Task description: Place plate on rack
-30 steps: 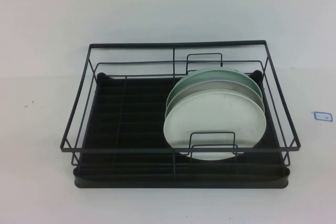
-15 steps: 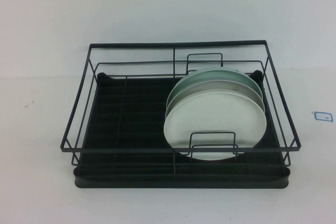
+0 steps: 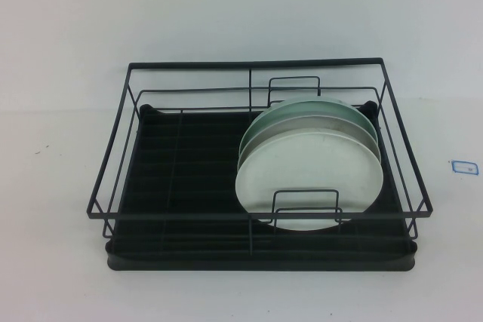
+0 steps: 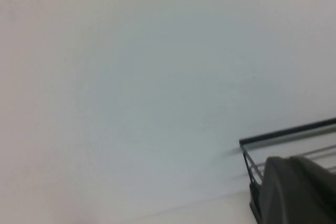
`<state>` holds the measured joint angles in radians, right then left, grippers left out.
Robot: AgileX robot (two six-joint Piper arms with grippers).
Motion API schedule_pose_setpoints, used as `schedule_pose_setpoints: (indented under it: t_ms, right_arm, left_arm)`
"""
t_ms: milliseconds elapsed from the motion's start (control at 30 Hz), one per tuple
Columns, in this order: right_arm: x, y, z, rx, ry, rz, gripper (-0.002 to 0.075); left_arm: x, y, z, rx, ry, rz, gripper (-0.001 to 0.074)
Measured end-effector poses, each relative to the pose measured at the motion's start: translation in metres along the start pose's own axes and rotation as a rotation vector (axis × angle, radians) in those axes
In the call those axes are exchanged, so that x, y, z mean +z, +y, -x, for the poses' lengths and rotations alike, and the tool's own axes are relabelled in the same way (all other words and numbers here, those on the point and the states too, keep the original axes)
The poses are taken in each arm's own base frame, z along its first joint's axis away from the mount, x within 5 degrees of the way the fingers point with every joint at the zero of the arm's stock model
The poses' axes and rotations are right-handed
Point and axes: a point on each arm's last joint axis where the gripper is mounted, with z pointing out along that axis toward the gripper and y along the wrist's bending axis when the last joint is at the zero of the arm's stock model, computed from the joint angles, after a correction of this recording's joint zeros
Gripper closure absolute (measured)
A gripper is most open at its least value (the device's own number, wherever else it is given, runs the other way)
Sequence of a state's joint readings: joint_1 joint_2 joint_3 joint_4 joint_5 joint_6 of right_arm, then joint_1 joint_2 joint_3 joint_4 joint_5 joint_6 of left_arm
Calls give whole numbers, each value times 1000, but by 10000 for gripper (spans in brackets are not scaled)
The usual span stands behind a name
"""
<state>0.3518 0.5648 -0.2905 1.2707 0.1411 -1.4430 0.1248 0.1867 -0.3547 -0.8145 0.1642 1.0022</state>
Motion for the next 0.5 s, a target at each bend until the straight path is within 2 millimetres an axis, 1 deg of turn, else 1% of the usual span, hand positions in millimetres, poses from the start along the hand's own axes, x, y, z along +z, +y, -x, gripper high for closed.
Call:
schedule_pose_setpoints:
  t_ms: [167,233,300,367,500]
  right_arm:
    - [0,-1,1,41,-10,-5,707]
    - [0,-5,1,5,-14,-57,707]
    - [-1,-13,2,-11,-22,-148,707]
    - [-2,-21,2,10,-28,-229,707]
    - [-5,-31,2,83,-34,-344,707]
  left_arm:
    - [-17,-1,7,12,-92,33,735]
    - [-23,-2,8,13,-115,41,735]
    - [-27,-4,6,36,-115,28,735]
    - [-28,-8,-4,40,-96,14,735]
    - [-21,-15,-39,-21,-11,-15,735]
